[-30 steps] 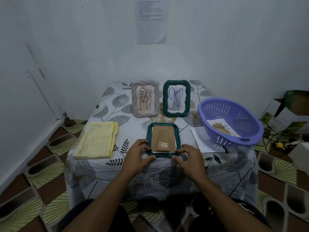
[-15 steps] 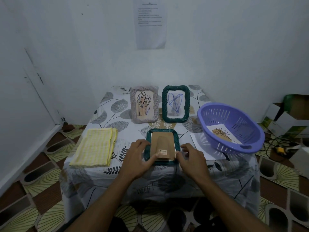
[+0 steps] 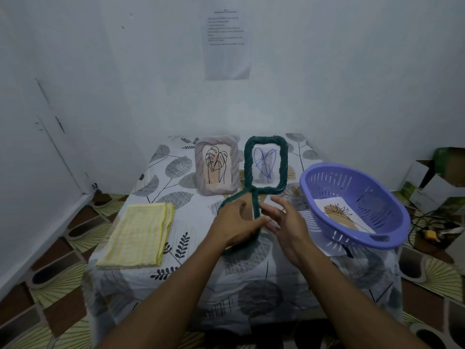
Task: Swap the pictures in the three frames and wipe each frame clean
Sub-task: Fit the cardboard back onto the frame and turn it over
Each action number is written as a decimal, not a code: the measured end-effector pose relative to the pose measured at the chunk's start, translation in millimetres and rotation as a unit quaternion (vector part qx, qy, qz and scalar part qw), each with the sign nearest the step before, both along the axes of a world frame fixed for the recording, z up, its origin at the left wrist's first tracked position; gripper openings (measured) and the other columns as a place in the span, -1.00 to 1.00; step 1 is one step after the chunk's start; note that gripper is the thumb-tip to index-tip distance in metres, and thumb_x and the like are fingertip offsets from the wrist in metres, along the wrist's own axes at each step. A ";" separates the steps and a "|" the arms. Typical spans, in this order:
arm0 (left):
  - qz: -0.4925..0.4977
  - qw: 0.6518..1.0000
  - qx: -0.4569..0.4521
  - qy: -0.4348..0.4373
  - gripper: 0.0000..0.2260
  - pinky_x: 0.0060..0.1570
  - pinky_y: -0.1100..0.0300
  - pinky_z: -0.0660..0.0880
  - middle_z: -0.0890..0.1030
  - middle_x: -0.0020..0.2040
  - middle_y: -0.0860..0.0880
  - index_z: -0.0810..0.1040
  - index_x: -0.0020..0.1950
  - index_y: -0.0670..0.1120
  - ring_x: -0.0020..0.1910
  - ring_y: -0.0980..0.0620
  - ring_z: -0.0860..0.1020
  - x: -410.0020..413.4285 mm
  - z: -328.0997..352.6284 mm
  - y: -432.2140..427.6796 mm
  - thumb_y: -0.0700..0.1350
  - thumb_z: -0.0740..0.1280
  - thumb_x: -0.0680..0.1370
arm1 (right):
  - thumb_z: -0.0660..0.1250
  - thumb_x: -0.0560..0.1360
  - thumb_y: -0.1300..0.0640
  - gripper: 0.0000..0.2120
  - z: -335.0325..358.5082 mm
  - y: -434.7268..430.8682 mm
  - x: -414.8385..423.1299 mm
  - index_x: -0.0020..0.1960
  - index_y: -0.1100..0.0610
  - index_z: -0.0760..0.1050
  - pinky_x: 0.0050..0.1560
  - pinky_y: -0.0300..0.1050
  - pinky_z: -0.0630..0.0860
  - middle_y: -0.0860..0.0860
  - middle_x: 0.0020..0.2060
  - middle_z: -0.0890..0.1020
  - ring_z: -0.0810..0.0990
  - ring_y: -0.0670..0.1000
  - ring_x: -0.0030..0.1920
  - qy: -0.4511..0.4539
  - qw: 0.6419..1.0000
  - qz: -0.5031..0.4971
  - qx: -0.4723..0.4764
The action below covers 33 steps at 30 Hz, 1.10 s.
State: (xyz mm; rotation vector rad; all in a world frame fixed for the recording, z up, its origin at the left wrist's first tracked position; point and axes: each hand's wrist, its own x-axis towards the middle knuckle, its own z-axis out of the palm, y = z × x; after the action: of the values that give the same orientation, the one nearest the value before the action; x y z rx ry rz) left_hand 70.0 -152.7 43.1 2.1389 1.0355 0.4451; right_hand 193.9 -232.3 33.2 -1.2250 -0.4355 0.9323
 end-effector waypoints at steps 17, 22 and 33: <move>0.078 0.792 -0.381 -0.470 -0.60 0.00 -0.07 0.59 0.64 0.09 -0.23 0.49 0.28 -0.13 -0.01 -0.18 0.63 -45.2 -16.1 14.6 -0.42 0.11 0.52 | 0.21 0.58 0.34 -0.64 -20.8 21.2 -15.4 0.37 0.19 0.40 0.09 0.09 0.57 0.18 0.15 0.62 0.62 0.16 0.07 -0.005 0.998 0.033 -0.051; 0.081 0.852 -0.319 -0.408 -0.51 -0.19 0.16 0.59 0.69 0.01 0.00 0.46 0.30 0.01 -0.06 -0.01 0.67 -44.3 -28.9 15.1 -0.44 0.12 0.51 | 0.22 0.56 0.39 -0.66 -20.0 17.4 -12.4 0.31 0.20 0.45 -0.05 -0.01 0.59 0.19 0.07 0.65 0.64 0.14 -0.01 0.003 0.999 0.027 -0.040; 0.148 0.981 0.101 -0.075 -0.58 0.23 0.16 0.31 0.47 0.33 -0.15 0.38 0.40 -0.19 0.28 -0.08 0.43 -85.7 -45.3 61.1 -0.07 0.28 0.59 | 0.23 0.54 0.37 -0.75 -29.0 15.1 -9.5 0.16 0.19 0.55 -0.11 0.01 0.60 0.21 -0.08 0.69 0.65 0.18 -0.14 -0.020 0.999 0.003 -0.040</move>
State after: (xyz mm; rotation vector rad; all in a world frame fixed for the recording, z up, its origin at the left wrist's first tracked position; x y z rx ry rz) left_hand -15.7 -91.6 -2.2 2.0909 1.2722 0.8735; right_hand 184.4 -217.2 4.3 -1.3164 -0.4373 0.9397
